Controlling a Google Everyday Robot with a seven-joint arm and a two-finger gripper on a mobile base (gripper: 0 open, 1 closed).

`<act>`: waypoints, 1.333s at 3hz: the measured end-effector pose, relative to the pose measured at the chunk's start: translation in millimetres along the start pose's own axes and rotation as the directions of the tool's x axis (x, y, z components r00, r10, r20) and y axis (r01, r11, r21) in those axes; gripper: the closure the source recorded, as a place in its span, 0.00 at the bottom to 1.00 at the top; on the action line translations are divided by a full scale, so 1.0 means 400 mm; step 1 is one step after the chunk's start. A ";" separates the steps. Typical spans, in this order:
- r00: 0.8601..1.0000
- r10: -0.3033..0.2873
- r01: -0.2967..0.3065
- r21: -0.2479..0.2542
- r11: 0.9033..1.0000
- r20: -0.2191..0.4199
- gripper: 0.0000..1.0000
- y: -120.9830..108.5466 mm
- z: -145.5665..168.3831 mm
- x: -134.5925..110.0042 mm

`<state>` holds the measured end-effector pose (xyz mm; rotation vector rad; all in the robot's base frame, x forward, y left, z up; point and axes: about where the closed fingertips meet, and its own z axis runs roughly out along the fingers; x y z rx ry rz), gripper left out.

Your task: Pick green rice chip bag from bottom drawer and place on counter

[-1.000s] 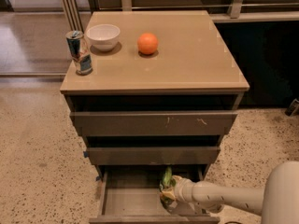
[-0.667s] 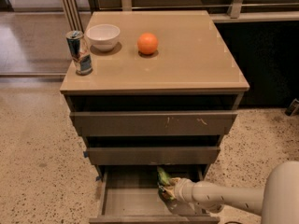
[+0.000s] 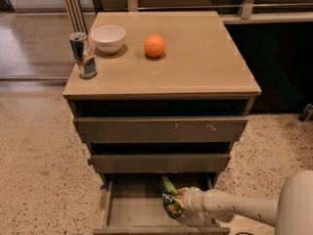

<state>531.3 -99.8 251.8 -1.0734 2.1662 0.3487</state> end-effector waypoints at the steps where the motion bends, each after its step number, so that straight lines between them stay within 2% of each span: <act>1: 0.998 -0.069 0.069 -0.041 0.997 0.000 1.00 -0.031 -0.037 -0.020; 2: 0.983 -0.182 0.179 -0.143 0.973 -0.004 1.00 -0.031 -0.090 -0.066; 3: 0.954 -0.297 0.279 -0.276 0.920 -0.026 1.00 -0.014 -0.149 -0.126; 4: 0.908 -0.419 0.375 -0.405 0.834 -0.024 1.00 0.003 -0.203 -0.209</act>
Offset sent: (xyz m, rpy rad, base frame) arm -0.0439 -0.0025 0.0829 -0.0106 0.1518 0.5505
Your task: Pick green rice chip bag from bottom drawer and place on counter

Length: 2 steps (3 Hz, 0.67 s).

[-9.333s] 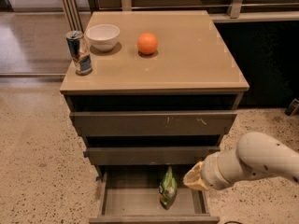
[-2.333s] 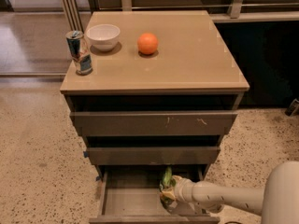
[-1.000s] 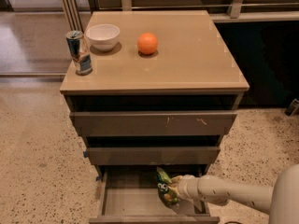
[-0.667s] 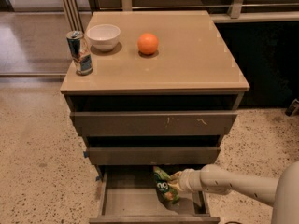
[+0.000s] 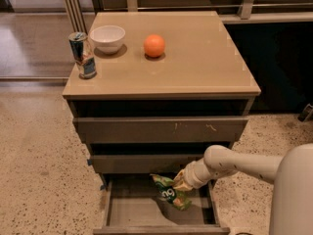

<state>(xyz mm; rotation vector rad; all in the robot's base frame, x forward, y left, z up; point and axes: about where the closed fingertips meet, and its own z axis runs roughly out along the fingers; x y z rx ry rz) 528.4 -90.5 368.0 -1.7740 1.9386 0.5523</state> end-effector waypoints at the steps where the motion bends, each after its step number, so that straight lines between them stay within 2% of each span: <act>1: 1.000 -0.017 0.016 -0.103 0.995 -0.003 1.00 0.058 -0.004 -0.012; 2: 1.000 -0.017 0.016 -0.103 0.995 -0.003 1.00 0.059 -0.004 -0.013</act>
Offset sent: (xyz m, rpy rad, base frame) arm -0.0217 0.0053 0.0043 0.0012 0.0712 0.0715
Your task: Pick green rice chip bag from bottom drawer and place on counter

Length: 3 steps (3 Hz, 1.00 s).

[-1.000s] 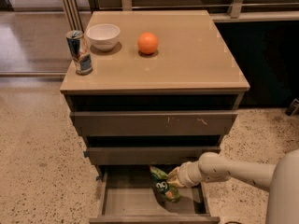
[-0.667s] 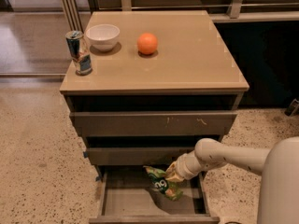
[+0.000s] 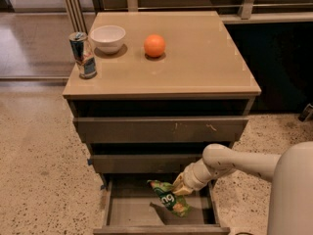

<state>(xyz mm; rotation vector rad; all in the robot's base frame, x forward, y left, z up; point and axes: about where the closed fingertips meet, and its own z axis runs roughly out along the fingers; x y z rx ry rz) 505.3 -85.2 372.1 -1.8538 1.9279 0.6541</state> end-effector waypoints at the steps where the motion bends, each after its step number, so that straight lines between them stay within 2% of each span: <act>1: 1.000 -0.031 0.030 -0.010 0.999 -0.002 1.00 0.014 -0.034 -0.039; 2: 0.998 -0.064 0.064 -0.017 0.998 -0.002 1.00 0.048 -0.109 -0.132; 3: 0.998 -0.066 0.066 0.010 0.998 0.014 1.00 0.090 -0.214 -0.274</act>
Offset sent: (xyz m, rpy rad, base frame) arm -0.0201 0.0317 0.1481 -0.0107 -0.0747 0.1009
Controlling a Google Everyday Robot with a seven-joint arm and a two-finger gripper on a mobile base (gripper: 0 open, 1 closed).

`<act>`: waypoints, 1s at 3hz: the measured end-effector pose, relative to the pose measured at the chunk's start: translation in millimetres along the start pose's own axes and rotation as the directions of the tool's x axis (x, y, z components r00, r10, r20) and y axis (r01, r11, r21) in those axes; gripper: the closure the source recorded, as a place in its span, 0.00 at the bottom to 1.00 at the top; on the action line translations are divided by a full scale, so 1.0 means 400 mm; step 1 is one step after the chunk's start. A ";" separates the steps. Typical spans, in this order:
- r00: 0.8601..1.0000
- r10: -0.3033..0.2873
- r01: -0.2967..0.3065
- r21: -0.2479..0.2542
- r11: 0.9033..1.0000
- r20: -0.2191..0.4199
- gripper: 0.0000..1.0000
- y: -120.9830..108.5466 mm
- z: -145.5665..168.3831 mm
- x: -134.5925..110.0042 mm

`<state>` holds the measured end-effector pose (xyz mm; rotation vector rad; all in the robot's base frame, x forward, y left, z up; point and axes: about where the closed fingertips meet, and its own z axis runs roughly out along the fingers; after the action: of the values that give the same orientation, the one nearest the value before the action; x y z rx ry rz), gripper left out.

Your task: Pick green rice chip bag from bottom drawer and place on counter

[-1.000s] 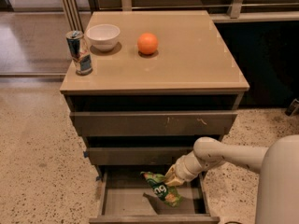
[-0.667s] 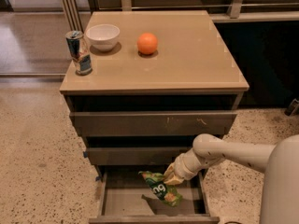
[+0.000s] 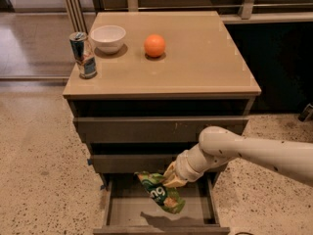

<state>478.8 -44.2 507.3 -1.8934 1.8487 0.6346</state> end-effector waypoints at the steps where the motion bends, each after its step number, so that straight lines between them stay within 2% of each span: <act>1: 1.000 0.007 -0.009 0.092 0.996 0.025 1.00 0.014 -0.149 -0.176; 2: 0.999 -0.036 0.036 0.146 0.989 -0.001 1.00 0.003 -0.220 -0.232; 3: 0.999 -0.037 0.036 0.146 0.989 -0.001 1.00 0.003 -0.220 -0.232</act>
Offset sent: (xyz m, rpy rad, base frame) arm -0.0050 0.0198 0.0774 0.0226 -0.0563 -0.0527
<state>479.3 -20.8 633.1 -1.8262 1.8031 0.4750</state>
